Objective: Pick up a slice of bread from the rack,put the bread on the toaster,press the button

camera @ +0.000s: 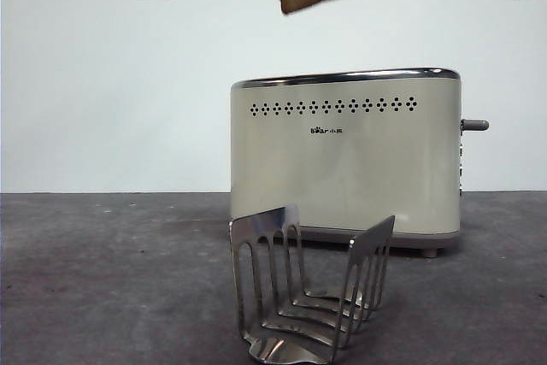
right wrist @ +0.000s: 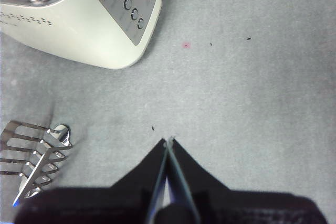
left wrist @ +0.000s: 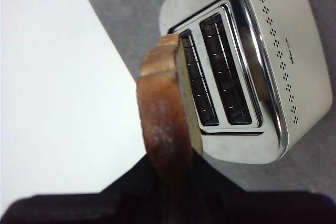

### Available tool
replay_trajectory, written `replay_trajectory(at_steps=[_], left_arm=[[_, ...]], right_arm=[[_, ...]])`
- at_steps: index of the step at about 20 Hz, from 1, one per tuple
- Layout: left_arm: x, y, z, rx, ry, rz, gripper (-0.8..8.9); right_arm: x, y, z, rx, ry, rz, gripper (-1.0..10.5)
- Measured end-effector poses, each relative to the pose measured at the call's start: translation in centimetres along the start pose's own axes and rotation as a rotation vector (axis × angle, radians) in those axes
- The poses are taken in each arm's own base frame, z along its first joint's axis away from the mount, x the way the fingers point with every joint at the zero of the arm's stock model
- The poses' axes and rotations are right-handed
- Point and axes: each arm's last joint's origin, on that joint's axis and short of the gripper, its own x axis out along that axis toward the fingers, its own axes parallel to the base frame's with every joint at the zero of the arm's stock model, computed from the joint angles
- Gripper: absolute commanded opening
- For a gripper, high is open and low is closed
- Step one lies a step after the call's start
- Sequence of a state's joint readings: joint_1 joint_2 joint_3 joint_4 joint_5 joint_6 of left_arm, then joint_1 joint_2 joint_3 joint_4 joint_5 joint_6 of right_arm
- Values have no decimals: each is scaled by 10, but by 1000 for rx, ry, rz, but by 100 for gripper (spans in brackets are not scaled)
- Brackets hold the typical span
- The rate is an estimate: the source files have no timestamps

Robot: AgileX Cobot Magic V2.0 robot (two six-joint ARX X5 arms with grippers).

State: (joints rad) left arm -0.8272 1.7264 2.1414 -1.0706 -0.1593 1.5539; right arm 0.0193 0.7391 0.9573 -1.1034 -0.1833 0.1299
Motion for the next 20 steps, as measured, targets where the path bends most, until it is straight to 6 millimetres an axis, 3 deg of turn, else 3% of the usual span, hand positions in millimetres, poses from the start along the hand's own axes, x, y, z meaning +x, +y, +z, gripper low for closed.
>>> replay_trajectory(at_steps=[4,11,20], left_arm=[[27,-2,4,-19,-11,-47,-11],[47,-7,1,-151,-49,-112,-11],[82,-16,-9,-191,-18,-204,-10]], right_arm=[[0,0,0,0,0,0,0],[0,0,0,0,0,0,0],[0,0,0,0,0,-3,0]])
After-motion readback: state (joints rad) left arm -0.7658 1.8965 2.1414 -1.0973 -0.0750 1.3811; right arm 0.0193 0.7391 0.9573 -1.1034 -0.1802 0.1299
